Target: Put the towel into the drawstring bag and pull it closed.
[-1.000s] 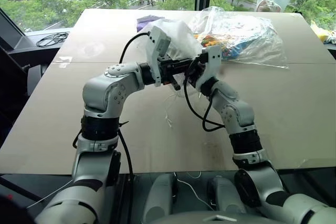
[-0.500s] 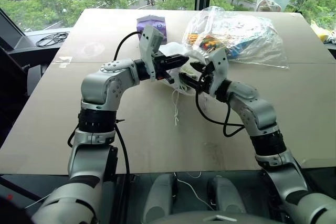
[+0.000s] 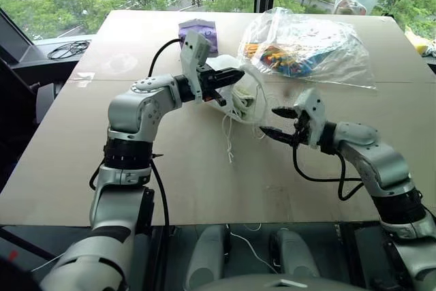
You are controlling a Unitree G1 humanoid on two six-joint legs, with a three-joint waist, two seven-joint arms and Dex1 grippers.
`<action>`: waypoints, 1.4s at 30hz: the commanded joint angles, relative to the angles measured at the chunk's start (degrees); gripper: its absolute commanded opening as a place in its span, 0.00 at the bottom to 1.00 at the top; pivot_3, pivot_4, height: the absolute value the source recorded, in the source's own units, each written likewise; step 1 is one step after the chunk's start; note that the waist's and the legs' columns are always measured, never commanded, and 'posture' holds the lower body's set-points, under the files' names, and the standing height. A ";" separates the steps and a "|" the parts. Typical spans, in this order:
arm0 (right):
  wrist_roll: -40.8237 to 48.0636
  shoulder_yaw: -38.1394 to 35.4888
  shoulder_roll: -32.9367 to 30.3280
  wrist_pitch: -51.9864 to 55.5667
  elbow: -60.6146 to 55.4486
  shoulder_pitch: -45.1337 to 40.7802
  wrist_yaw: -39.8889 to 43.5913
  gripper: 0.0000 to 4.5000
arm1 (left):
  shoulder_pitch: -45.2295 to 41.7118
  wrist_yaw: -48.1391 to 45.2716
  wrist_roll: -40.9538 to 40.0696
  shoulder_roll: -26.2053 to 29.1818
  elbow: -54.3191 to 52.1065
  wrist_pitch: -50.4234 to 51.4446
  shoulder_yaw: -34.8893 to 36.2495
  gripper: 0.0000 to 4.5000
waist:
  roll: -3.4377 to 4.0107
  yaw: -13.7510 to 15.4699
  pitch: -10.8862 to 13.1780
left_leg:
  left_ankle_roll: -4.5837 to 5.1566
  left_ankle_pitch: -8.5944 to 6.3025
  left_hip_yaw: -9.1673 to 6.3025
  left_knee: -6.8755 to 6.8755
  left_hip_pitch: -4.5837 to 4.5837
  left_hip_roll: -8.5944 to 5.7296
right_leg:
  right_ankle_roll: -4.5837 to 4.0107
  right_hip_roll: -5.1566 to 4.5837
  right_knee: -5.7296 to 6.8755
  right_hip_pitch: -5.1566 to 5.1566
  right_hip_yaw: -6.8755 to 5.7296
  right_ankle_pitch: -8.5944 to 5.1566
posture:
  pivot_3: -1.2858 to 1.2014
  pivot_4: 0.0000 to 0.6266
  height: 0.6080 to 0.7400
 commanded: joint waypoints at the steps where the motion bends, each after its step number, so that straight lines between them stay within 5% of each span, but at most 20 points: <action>1: -5.26 1.54 1.98 -5.42 3.20 0.09 -3.15 0.72 | -1.81 -0.50 0.06 0.05 -1.22 -1.34 0.01 0.00 | 0.00 -0.05 0.00 | 0.00 0.00 0.00 0.00 0.00 0.01 | 0.00 0.01 0.01 -0.01 0.00 0.00 | 0.52 0.24 1.00; 10: -3.53 1.83 11.53 -0.62 2.54 1.55 -6.27 0.72 | -1.98 -0.66 0.02 0.40 -1.20 -1.40 -0.24 0.00 | -0.01 0.12 0.01 | 0.00 0.01 -0.03 0.03 -0.01 0.02 | 0.03 0.08 0.02 0.01 -0.02 0.01 | 0.52 0.24 1.00; 19: -8.33 2.43 14.02 -2.18 6.01 0.95 -10.67 0.72 | -2.15 -0.49 0.11 -0.01 -0.68 -1.80 -0.52 0.00 | -0.01 0.11 0.01 | -0.01 0.01 -0.04 0.05 -0.02 0.01 | 0.02 0.07 0.02 0.01 -0.02 0.01 | 0.52 0.24 1.00; 22: -9.46 1.42 13.80 -3.22 6.90 0.76 -11.84 0.56 | -2.28 -0.38 -0.10 -0.13 -0.54 -1.70 -0.34 0.00 | -0.01 0.12 0.01 | -0.01 0.01 -0.03 0.05 -0.02 0.02 | 0.02 0.08 0.02 0.01 -0.02 0.01 | 0.52 0.24 1.00; 27: -10.50 -0.56 14.30 -4.75 7.60 0.48 -14.66 0.01 | -1.95 -0.11 0.17 -0.47 0.03 -2.13 -0.47 0.00 | -0.01 0.12 0.01 | -0.01 0.01 -0.03 0.05 -0.02 0.01 | 0.03 0.07 0.02 0.01 -0.02 0.01 | 0.52 0.24 1.00; 42: -19.20 -13.76 16.23 -21.40 17.26 -10.53 -39.06 0.00 | 0.95 -1.13 4.97 -1.36 -0.68 -5.63 -5.69 0.00 | -0.01 0.08 0.01 | -0.23 0.15 -0.01 0.03 -0.02 -0.03 | 0.03 0.08 0.03 0.01 -0.01 0.01 | 0.52 0.24 1.00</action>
